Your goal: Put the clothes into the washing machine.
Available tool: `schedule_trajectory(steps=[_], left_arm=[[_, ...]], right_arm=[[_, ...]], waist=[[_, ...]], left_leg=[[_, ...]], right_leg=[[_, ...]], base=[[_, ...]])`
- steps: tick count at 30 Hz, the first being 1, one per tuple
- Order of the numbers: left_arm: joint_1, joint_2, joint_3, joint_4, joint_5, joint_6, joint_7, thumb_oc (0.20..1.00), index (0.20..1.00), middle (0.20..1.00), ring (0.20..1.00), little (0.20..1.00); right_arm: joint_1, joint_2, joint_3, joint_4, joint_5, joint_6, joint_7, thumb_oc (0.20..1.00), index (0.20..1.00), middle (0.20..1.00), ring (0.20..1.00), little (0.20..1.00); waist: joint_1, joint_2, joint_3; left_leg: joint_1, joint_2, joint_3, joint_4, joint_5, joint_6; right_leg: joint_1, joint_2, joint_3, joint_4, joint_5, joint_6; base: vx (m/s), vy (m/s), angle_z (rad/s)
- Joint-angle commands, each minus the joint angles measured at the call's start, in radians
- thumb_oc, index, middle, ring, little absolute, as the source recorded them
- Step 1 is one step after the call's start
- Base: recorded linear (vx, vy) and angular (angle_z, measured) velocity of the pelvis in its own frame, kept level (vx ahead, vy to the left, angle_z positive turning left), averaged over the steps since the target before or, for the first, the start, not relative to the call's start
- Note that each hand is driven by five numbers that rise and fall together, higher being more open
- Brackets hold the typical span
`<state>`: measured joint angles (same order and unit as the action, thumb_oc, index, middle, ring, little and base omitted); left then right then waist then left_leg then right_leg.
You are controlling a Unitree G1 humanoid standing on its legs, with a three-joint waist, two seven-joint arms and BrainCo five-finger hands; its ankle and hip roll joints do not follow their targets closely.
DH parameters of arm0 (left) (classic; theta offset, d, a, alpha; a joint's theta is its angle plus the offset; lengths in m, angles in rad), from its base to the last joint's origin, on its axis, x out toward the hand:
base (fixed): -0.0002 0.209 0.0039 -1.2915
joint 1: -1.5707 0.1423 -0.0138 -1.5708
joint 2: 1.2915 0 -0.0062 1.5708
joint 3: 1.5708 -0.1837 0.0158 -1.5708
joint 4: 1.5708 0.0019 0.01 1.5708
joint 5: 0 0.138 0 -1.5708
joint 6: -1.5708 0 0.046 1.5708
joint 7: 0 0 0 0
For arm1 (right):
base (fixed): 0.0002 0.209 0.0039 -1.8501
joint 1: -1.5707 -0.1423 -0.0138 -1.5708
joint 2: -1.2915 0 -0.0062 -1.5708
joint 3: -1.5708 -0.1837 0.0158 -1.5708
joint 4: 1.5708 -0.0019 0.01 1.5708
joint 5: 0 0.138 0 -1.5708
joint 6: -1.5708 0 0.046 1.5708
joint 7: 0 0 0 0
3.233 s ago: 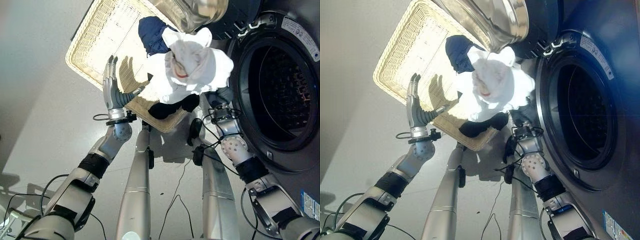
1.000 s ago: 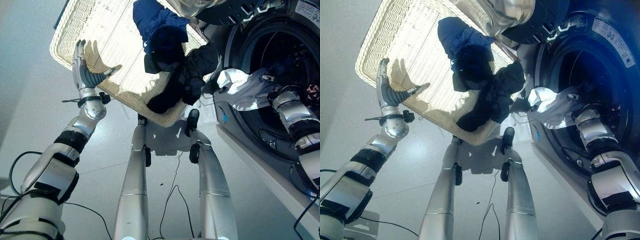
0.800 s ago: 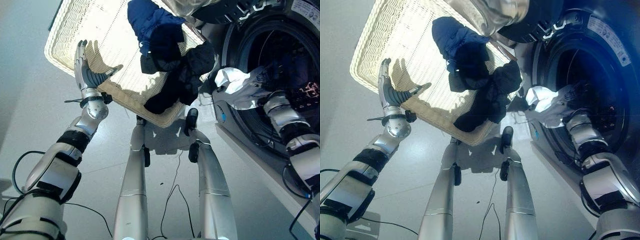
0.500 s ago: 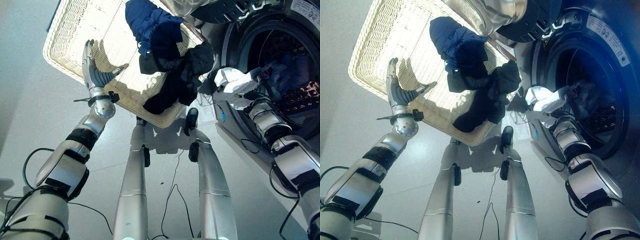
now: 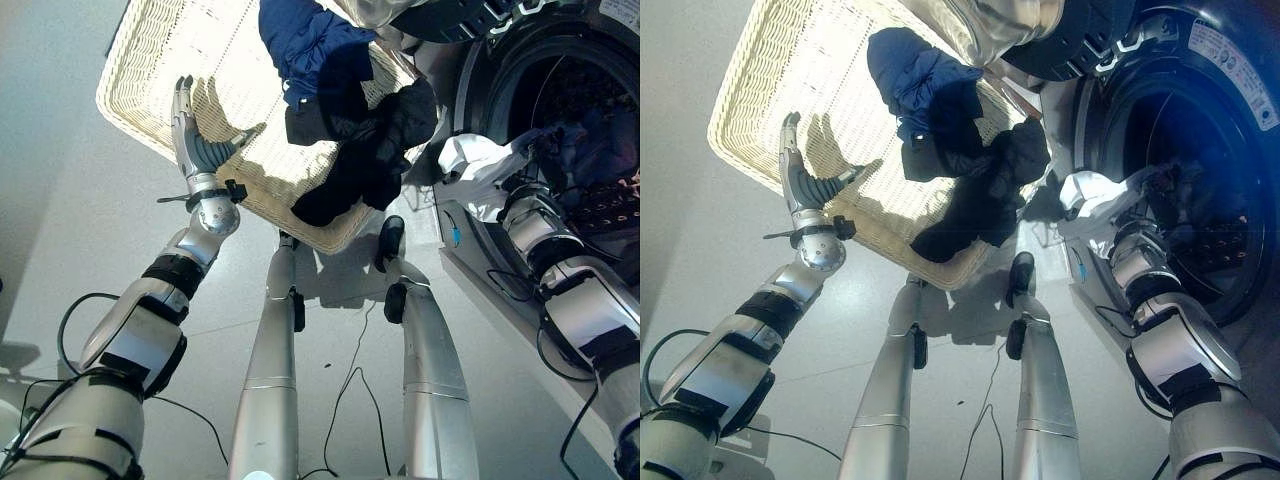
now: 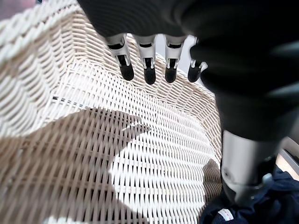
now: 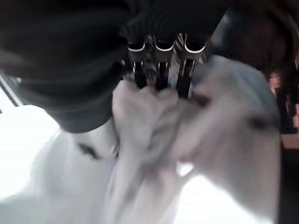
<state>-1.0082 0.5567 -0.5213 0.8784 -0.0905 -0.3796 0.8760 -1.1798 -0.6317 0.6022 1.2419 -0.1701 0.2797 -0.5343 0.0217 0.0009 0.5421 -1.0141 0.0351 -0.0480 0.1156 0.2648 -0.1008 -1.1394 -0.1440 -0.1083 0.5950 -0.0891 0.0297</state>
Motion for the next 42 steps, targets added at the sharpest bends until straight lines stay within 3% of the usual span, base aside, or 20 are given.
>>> schedule_trajectory(steps=[1, 11, 16, 18, 20, 23, 29, 30, 33, 34, 37, 38, 39, 40, 41, 42], left_arm=[[-0.042, -0.056, 0.039, 0.006, 0.047, -0.05, 0.044, 1.0, 1.0, 1.0, 1.0, 1.0], [-0.037, -0.058, 0.043, -0.018, 0.044, -0.056, 0.052, 1.0, 1.0, 1.0, 1.0, 1.0], [-0.033, -0.057, 0.047, -0.027, 0.046, -0.055, 0.049, 1.0, 1.0, 1.0, 1.0, 1.0], [-0.03, -0.058, 0.048, -0.03, 0.048, -0.053, 0.049, 1.0, 1.0, 1.0, 1.0, 1.0], [-0.023, -0.056, 0.049, -0.039, 0.045, -0.05, 0.053, 1.0, 1.0, 1.0, 1.0, 1.0], [-0.006, -0.05, 0.063, -0.044, 0.048, -0.056, 0.048, 1.0, 1.0, 1.0, 1.0, 1.0], [0.0, -0.046, 0.068, -0.045, 0.048, -0.06, 0.044, 1.0, 1.0, 1.0, 1.0, 1.0], [0.035, -0.028, 0.084, -0.056, 0.055, -0.071, 0.039, 1.0, 1.0, 1.0, 1.0, 1.0], [0.035, -0.028, 0.084, -0.056, 0.055, -0.071, 0.039, 1.0, 1.0, 1.0, 1.0, 1.0], [0.126, 0.018, 0.099, -0.124, 0.078, -0.065, 0.068, 1.0, 1.0, 1.0, 1.0, 1.0], [0.126, 0.018, 0.099, -0.124, 0.078, -0.065, 0.068, 1.0, 1.0, 1.0, 1.0, 1.0], [0.186, 0.079, 0.102, -0.166, 0.082, -0.063, 0.085, 1.0, 1.0, 1.0, 1.0, 1.0], [0.238, 0.099, 0.128, -0.204, 0.078, -0.053, 0.095, 1.0, 1.0, 1.0, 1.0, 1.0], [0.258, 0.09, 0.131, -0.213, 0.082, -0.053, 0.123, 1.0, 1.0, 1.0, 1.0, 1.0], [0.27, 0.075, 0.133, -0.208, 0.093, -0.061, 0.148, 1.0, 1.0, 1.0, 1.0, 1.0], [0.274, 0.07, 0.138, -0.205, 0.097, -0.067, 0.152, 1.0, 1.0, 1.0, 1.0, 1.0]], right_arm=[[-0.012, -0.034, 0.079, 0.025, -0.086, 0.038, -0.039, 0.2, 0.2, 0.2, 0.2, 0.2], [-0.02, -0.037, 0.092, 0.029, -0.1, 0.035, -0.065, 0.2, 0.2, 0.2, 0.2, 0.2], [-0.012, -0.039, 0.08, 0.028, -0.044, -0.002, -0.079, 0.2, 0.2, 0.2, 0.2, 0.2], [-0.006, -0.037, 0.065, 0.023, 0.013, -0.031, -0.089, 0.2, 0.2, 0.2, 0.2, 0.2], [0.015, -0.03, 0.008, 0.012, 0.24, -0.079, -0.106, 0.2, 0.2, 0.2, 0.2, 0.2], [0.042, -0.032, -0.086, 0.0, 0.464, -0.145, -0.136, 0.2, 0.2, 0.2, 0.2, 0.2], [0.048, -0.037, -0.116, -0.003, 0.543, -0.164, -0.156, 0.2, 0.2, 0.2, 0.2, 0.2], [0.082, -0.082, -0.25, -0.006, 0.784, -0.248, -0.203, 0.2, 0.2, 0.2, 0.2, 0.2], [0.082, -0.082, -0.25, -0.006, 0.784, -0.248, -0.203, 0.2, 0.2, 0.2, 0.2, 0.2], [0.151, -0.21, -0.43, -0.033, 1.142, -0.477, -0.335, 0.2, 0.2, 0.2, 0.2, 0.2], [0.151, -0.21, -0.43, -0.033, 1.142, -0.477, -0.335, 0.2, 0.2, 0.2, 0.2, 0.2], [0.187, -0.349, -0.514, -0.082, 1.342, -0.664, -0.459, 0.2, 0.2, 0.2, 0.2, 0.2], [0.223, -0.43, -0.593, -0.199, 1.241, -0.763, -0.631, 0.2, 0.2, 0.2, 0.2, 0.2], [0.292, -0.4, -0.651, -0.354, 1.126, -0.806, -0.789, 0.2, 0.2, 0.2, 0.2, 0.2], [0.388, -0.34, -0.713, -0.454, 1.018, -0.872, -0.88, 0.2, 0.2, 0.2, 0.2, 0.2], [0.419, -0.321, -0.733, -0.475, 0.982, -0.9, -0.899, 0.2, 0.2, 0.2, 0.2, 0.2]], waist=[[0.011, 0.067, -0.022], [0.016, 0.072, -0.022], [0.016, 0.072, -0.022], [0.016, 0.073, -0.022], [0.014, 0.073, -0.022], [0.013, 0.071, -0.022], [0.012, 0.07, -0.022], [0.007, 0.063, -0.022], [0.007, 0.063, -0.022], [-0.009, 0.022, -0.022], [-0.009, 0.022, -0.022], [-0.026, -0.024, -0.022], [-0.049, -0.043, -0.022], [-0.068, -0.045, -0.022], [-0.081, -0.047, -0.022], [-0.084, -0.046, -0.022]], left_leg=[[-0.015, -0.043, 0.054, 0.148, -0.163, 0.006], [-0.021, -0.046, 0.051, 0.144, -0.157, 0.009], [-0.024, -0.047, 0.05, 0.14, -0.155, 0.011], [-0.025, -0.047, 0.05, 0.139, -0.154, 0.011], [-0.027, -0.046, 0.051, 0.143, -0.155, 0.01], [-0.024, -0.044, 0.051, 0.149, -0.16, 0.007], [-0.023, -0.043, 0.051, 0.151, -0.162, 0.006], [-0.019, -0.038, 0.05, 0.166, -0.175, 0.003], [-0.019, -0.038, 0.05, 0.166, -0.175, 0.003], [-0.013, -0.024, 0.044, 0.175, -0.193, 0.001], [-0.013, -0.024, 0.044, 0.175, -0.193, 0.001], [-0.001, -0.01, 0.036, 0.164, -0.201, 0.001], [0.016, 0.003, 0.046, 0.15, -0.199, 0.005], [0.025, 0.001, 0.051, 0.14, -0.202, 0.008], [0.033, -0.002, 0.057, 0.128, -0.201, 0.007], [0.034, -0.003, 0.059, 0.126, -0.201, 0.007]], right_leg=[[0.072, 0.06, -0.039, -0.256, 0.172, 0.097], [0.065, 0.06, -0.04, -0.252, 0.175, 0.098], [0.06, 0.061, -0.042, -0.255, 0.18, 0.097], [0.059, 0.061, -0.04, -0.256, 0.181, 0.097], [0.054, 0.064, -0.037, -0.251, 0.181, 0.095], [0.055, 0.068, -0.033, -0.248, 0.179, 0.093], [0.055, 0.068, -0.032, -0.246, 0.178, 0.092], [0.061, 0.07, -0.028, -0.237, 0.174, 0.094], [0.061, 0.07, -0.028, -0.237, 0.174, 0.094], [0.077, 0.078, -0.026, -0.25, 0.191, 0.105], [0.077, 0.078, -0.026, -0.25, 0.191, 0.105], [0.097, 0.088, -0.03, -0.269, 0.206, 0.112], [0.116, 0.089, -0.029, -0.27, 0.201, 0.111], [0.119, 0.094, -0.018, -0.274, 0.195, 0.109], [0.123, 0.097, -0.008, -0.281, 0.189, 0.107], [0.123, 0.098, -0.004, -0.282, 0.187, 0.107]], base=[[0.0, 0.0, 0.0], [0.0, 0.001, 0.01], [0.0, 0.0, 0.0], [0.0, 0.0, 0.0], [0.0, 0.0, 0.0], [0.0, 0.0, 0.0], [0.0, 0.0, 0.0], [0.0, 0.0, 0.0], [0.01, -0.032, 0.0], [0.02, -0.097, 0.01], [0.0, -0.064, -0.01], [-0.02, -0.05, -0.02], [-0.03, 0.028, -0.16], [-0.03, 0.175, -0.07], [-0.01, 0.148, -0.06], [0.0, 0.092, 0.1]])
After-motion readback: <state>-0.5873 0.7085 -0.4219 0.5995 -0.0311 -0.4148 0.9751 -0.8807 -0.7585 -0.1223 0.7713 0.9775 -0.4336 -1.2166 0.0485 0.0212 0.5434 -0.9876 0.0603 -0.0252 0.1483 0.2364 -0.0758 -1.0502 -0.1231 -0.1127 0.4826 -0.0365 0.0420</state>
